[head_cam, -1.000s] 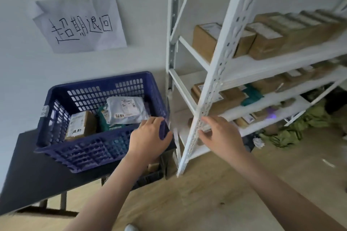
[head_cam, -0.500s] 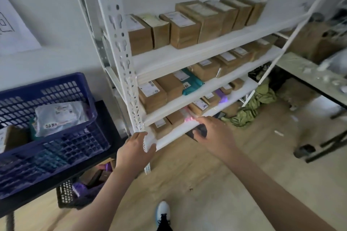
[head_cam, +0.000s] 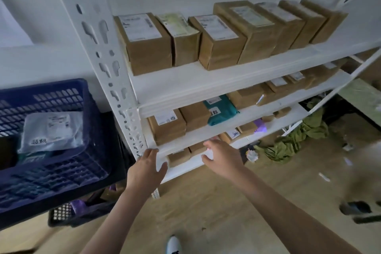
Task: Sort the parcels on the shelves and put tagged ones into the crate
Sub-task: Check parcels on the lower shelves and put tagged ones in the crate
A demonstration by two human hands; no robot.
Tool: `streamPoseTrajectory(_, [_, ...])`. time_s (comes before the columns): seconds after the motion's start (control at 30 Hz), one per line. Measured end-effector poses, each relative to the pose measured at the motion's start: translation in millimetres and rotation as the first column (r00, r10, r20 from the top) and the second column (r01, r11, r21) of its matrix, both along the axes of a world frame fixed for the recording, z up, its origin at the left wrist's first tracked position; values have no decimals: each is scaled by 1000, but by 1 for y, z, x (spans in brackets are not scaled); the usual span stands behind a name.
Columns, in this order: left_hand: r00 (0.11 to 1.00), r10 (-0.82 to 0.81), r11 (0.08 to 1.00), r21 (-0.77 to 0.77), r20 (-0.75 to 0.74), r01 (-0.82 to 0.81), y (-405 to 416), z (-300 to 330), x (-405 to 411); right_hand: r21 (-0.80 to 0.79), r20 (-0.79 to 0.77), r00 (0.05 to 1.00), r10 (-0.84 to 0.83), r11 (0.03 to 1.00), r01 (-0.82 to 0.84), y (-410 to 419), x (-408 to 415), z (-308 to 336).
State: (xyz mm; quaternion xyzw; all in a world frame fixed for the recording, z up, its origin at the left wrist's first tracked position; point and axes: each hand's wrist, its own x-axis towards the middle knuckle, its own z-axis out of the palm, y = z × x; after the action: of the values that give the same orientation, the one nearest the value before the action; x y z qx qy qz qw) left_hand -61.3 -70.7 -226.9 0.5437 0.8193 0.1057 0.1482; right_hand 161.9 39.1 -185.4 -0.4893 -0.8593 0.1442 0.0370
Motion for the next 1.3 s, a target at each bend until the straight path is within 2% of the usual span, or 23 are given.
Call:
streamPoseTrajectory(0.33, [985,169,957,-233,-26,-170,51,-19,10,-107,51,980,193,976,-187,86,-39,-25])
streamPoseTrajectory(0.43, [968,249,944,-215,-35,-250,65,-24,8,-150,63,961,270,954,-258,107,-52,-29])
streamPoseTrajectory(0.73, [887,451,892,-76,99,-445,76,-29,29,-195,55,880,471,870,-453,127,-61,-49])
streamPoseTrajectory(0.83, [875,462,886,-38,148,-462,62,-26,54,-183,25,863,505,851,-492,122,-39,-51])
streamPoseTrajectory(1.03, [882,451,890,6,135,-456,22,-32,88,-141,-10,841,541,831,-537,106,9,-62])
streamPoseTrajectory(1.2, [899,434,901,-57,60,-431,30,-33,72,-203,7,875,484,858,-472,114,-3,-61])
streamPoseTrajectory(1.3, [931,362,930,-78,40,-358,46,-30,57,-251,33,885,464,861,-442,116,-23,-58])
